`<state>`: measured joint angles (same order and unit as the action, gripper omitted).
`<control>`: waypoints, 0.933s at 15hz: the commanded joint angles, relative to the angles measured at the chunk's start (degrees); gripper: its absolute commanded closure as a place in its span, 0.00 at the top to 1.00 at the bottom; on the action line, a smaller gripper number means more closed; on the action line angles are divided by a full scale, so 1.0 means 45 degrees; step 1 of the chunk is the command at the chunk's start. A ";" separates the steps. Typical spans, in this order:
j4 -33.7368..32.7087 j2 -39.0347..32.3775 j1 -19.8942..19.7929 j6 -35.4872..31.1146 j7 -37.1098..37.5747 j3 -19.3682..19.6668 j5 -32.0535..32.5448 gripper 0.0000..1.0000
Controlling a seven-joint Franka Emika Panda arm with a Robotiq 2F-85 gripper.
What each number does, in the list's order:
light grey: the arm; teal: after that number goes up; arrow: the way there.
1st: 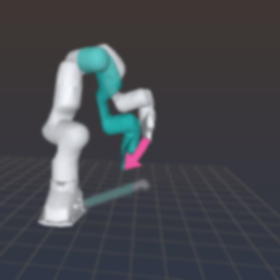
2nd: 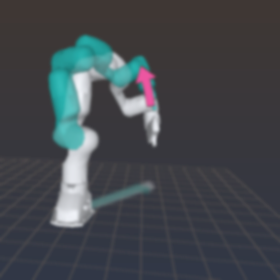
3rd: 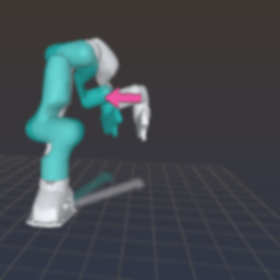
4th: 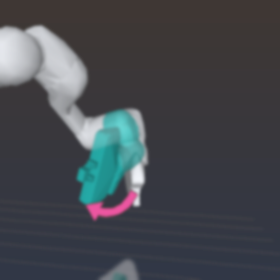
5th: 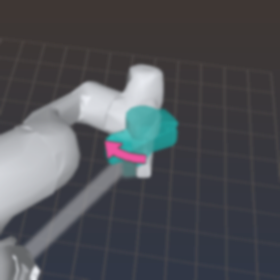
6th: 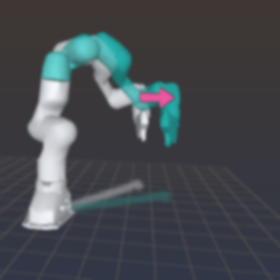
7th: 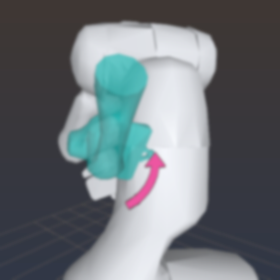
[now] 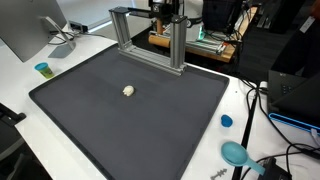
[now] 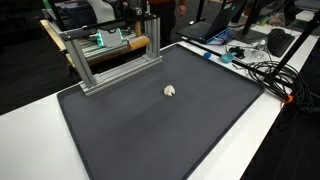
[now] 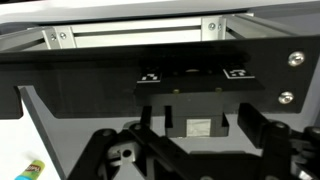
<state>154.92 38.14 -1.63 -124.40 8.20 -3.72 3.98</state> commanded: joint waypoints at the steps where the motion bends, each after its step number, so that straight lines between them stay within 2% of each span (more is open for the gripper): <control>1: 0.0382 0.0456 0.0127 0.0004 -0.0279 0.0227 -0.0180 0.90; 4: 0.0665 0.0836 0.0131 0.0029 -0.0455 0.0422 -0.0243 0.91; 7: 0.0816 0.1128 0.0163 -0.0009 -0.0610 0.0565 -0.0327 0.87; 8: 0.0864 0.1186 0.0175 -0.0023 -0.0640 0.0573 -0.0336 0.81; 9: 0.0477 0.0907 0.0189 0.0128 -0.0639 0.0546 -0.0356 0.63; 10: 0.0496 0.0927 0.0223 0.0141 -0.0673 0.0540 -0.0374 0.61; 14: 0.0495 0.0957 0.0277 0.0159 -0.0502 0.0464 -0.0484 0.34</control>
<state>157.10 41.59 -0.72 -124.39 6.52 -2.06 3.16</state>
